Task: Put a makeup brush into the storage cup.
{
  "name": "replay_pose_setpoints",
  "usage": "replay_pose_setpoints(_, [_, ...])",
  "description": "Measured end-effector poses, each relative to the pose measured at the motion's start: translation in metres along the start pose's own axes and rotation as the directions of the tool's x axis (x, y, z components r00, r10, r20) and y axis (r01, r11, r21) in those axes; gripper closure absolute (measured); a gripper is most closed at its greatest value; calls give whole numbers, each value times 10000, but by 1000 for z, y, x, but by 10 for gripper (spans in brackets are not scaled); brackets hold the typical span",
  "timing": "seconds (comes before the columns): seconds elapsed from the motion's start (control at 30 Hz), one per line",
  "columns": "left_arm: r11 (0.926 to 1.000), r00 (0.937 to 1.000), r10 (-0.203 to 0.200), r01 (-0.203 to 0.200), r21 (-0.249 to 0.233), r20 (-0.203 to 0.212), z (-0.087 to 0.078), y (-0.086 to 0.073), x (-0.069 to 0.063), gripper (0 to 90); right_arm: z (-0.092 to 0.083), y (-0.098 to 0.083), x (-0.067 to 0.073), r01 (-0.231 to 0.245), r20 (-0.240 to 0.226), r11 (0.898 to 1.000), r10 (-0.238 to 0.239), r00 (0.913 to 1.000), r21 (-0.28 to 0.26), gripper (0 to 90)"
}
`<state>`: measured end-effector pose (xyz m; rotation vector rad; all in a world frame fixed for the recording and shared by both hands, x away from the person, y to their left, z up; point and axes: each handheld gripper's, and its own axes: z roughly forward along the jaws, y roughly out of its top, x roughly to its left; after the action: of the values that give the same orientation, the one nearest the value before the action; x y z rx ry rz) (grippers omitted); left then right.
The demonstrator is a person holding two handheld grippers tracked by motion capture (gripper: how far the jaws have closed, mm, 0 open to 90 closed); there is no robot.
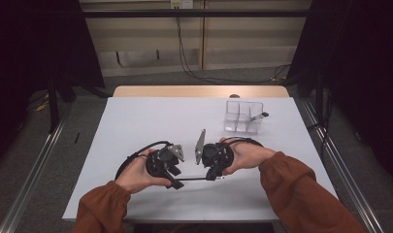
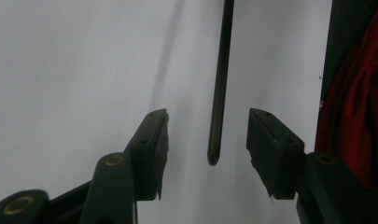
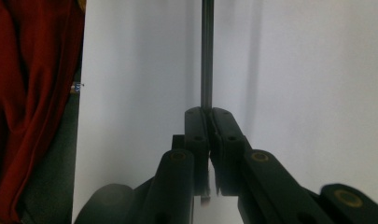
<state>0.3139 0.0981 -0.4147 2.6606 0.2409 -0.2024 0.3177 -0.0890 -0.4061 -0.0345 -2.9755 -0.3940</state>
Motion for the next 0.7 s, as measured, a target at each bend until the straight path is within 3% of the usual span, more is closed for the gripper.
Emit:
replay_pose_setpoints(0.1, [10000,10000,31,-31,-19,-24,3,0,0,554,0,-1,0,-90,54,9999,90,9999,-61,867])
replay_pose_setpoints(0.23, [9997,9999,47,-43,-241,141,4,1,-1,660,0,0,3,182,62,9998,-182,9998,-67,867])
replay_pose_setpoints(0.37, [9994,10000,59,-58,-327,33,7,2,-3,679,0,0,3,118,56,9999,-117,9999,-112,867])
replay_pose_setpoints(0.5, [9988,9999,74,-70,-485,72,7,3,-2,769,1,0,2,179,77,9997,-178,9998,-168,867])
replay_pose_setpoints(0.7, [9984,9991,435,-435,-355,-6,9,3,-3,835,1,-2,0,169,154,9994,-164,9997,-292,867])
